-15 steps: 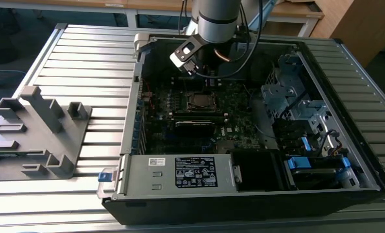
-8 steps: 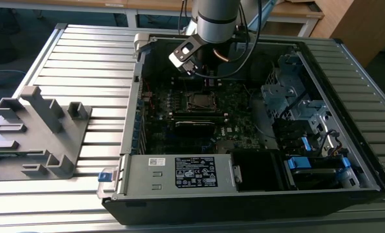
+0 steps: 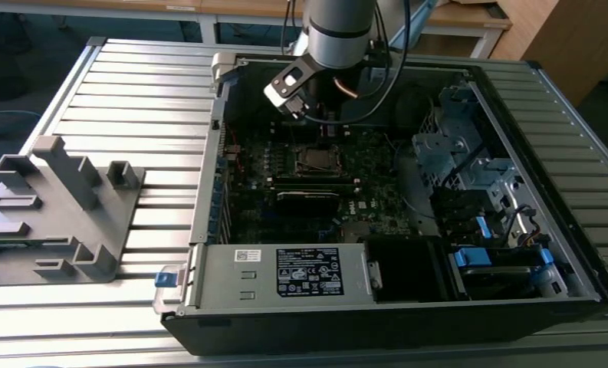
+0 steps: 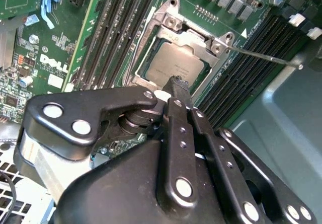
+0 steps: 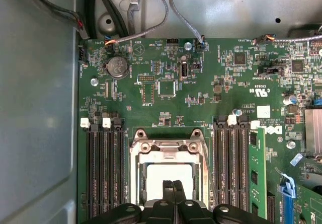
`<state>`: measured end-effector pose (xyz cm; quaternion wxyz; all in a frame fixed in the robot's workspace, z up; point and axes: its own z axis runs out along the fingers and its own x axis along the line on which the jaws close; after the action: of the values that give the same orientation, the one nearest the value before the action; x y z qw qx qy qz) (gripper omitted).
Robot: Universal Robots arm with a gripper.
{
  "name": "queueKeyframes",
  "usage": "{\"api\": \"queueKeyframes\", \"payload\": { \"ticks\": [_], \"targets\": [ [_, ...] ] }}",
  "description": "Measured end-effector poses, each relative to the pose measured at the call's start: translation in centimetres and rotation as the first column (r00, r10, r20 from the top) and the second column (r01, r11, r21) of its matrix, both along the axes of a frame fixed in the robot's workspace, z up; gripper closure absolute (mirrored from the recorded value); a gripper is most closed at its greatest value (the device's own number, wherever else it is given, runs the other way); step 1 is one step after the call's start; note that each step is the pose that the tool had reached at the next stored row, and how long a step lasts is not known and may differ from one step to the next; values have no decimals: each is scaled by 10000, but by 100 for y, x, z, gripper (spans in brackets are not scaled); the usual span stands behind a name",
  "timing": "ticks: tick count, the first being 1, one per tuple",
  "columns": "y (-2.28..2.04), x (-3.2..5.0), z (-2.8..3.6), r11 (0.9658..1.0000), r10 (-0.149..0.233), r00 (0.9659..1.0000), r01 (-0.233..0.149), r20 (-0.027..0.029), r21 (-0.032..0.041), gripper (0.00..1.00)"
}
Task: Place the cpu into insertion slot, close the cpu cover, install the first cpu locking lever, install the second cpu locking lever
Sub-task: 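Close the cpu cover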
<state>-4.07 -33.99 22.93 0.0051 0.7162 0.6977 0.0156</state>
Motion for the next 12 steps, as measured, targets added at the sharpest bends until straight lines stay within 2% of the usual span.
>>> {"api": "queueKeyframes", "payload": {
  "ticks": [12],
  "targets": [
    [-1,-4,-92,10000,0,10000,0,0,-4,89]
  ]
}}
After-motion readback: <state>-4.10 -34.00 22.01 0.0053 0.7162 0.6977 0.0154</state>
